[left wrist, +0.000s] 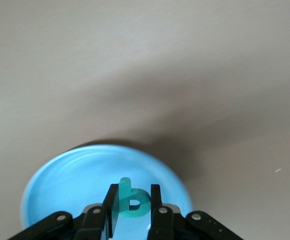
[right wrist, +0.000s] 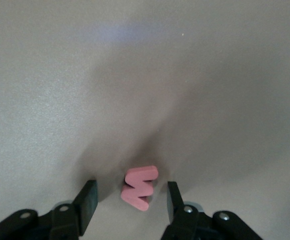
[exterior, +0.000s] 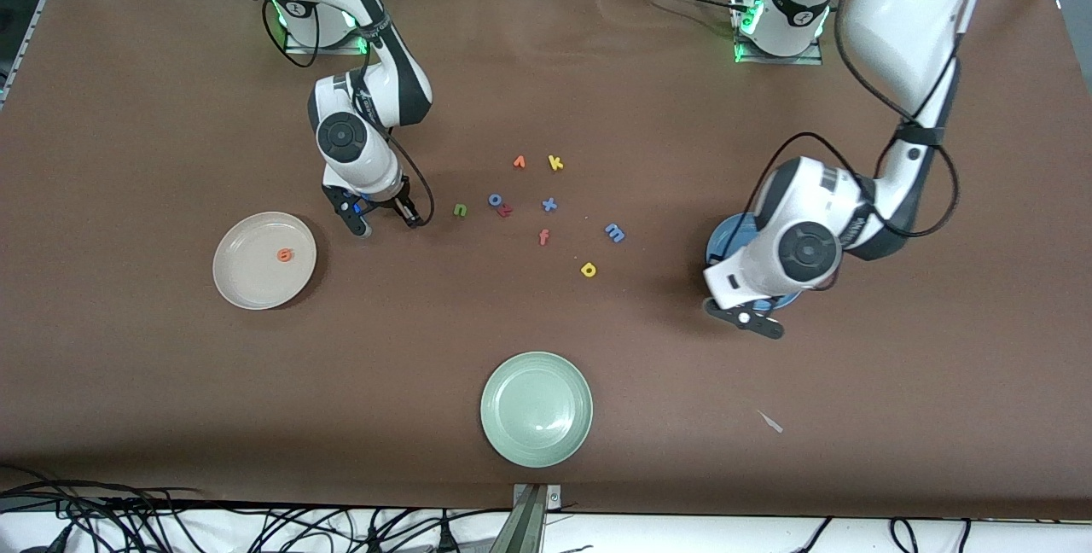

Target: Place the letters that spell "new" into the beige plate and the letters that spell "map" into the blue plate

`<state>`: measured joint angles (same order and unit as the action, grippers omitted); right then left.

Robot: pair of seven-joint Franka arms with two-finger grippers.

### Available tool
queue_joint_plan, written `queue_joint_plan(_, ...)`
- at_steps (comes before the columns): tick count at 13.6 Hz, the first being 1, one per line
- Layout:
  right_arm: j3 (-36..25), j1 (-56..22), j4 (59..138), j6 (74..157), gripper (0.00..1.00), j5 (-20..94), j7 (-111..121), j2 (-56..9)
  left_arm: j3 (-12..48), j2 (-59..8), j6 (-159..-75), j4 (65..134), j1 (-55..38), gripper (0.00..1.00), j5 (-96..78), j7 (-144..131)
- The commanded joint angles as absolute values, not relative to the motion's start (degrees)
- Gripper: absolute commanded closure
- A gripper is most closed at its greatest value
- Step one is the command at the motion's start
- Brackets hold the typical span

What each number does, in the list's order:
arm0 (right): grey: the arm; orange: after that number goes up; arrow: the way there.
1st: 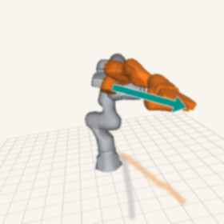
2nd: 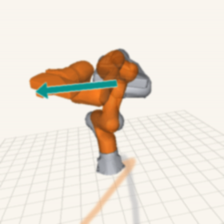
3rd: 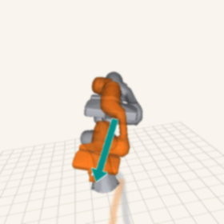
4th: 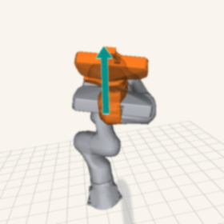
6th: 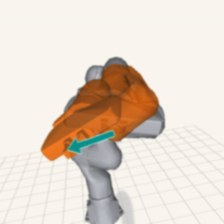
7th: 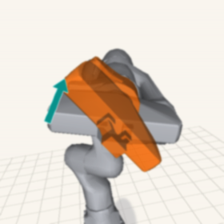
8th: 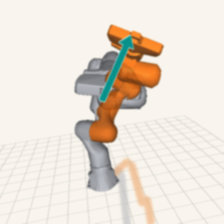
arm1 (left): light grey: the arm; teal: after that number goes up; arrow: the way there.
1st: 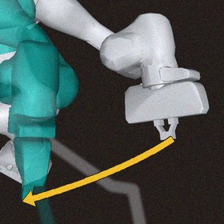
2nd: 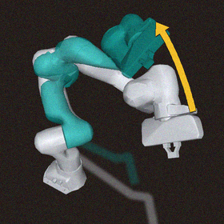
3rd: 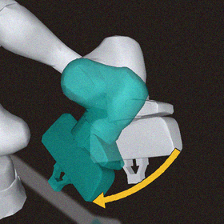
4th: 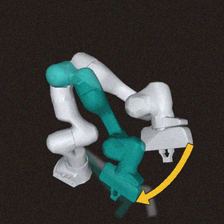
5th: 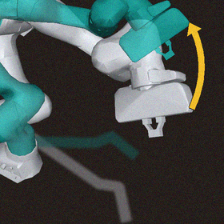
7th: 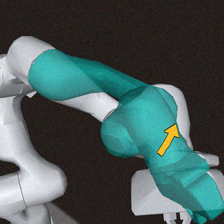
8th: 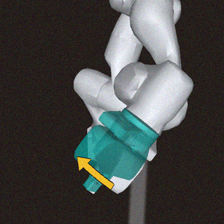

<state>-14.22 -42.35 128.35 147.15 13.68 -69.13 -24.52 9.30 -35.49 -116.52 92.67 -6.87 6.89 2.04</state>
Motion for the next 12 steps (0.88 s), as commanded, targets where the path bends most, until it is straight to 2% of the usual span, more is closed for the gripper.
queue_joint_plan(1, -14.24, -42.80, 129.20, 148.36, 0.49, 14.59, -68.91, -24.43, 9.84, -35.15, -115.58, 94.74, -4.31, 0.96, 9.05, 4.74)
queue_joint_plan(3, -14.24, -42.80, 129.20, 148.36, 0.58, 14.59, -68.56, -24.43, 9.93, -35.42, -115.58, 94.75, -3.52, 0.95, 9.05, 5.53)
queue_joint_plan(4, -14.24, -42.80, 129.20, 148.36, 0.62, 14.59, -68.55, -24.43, 9.93, -35.77, -115.75, 94.75, -3.25, 0.90, 9.05, 5.62)
queue_joint_plan(5, -14.24, -42.80, 129.20, 148.36, 0.65, 14.59, -68.55, -24.43, 9.93, -36.21, -115.75, 94.75, -3.25, 0.59, 8.97, 4.93)
queue_joint_plan(6, -14.24, -42.80, 129.20, 148.36, 0.69, 14.59, -68.55, -24.35, 9.93, -36.30, -115.75, 94.66, -3.77, 0.02, 8.96, 4.75)
queue_joint_plan(9, -14.24, -42.80, 129.02, 148.01, 0.80, 14.59, -68.64, -24.35, 10.55, -35.69, -115.58, 94.13, -4.13, 0.00, 8.44, 4.31)
queue_joint_plan(12, -14.41, -42.80, 126.84, 145.39, 0.96, 14.24, -68.03, -23.03, 12.30, -35.51, -115.58, 93.69, -4.31, 0.00, 8.26, 0.19)
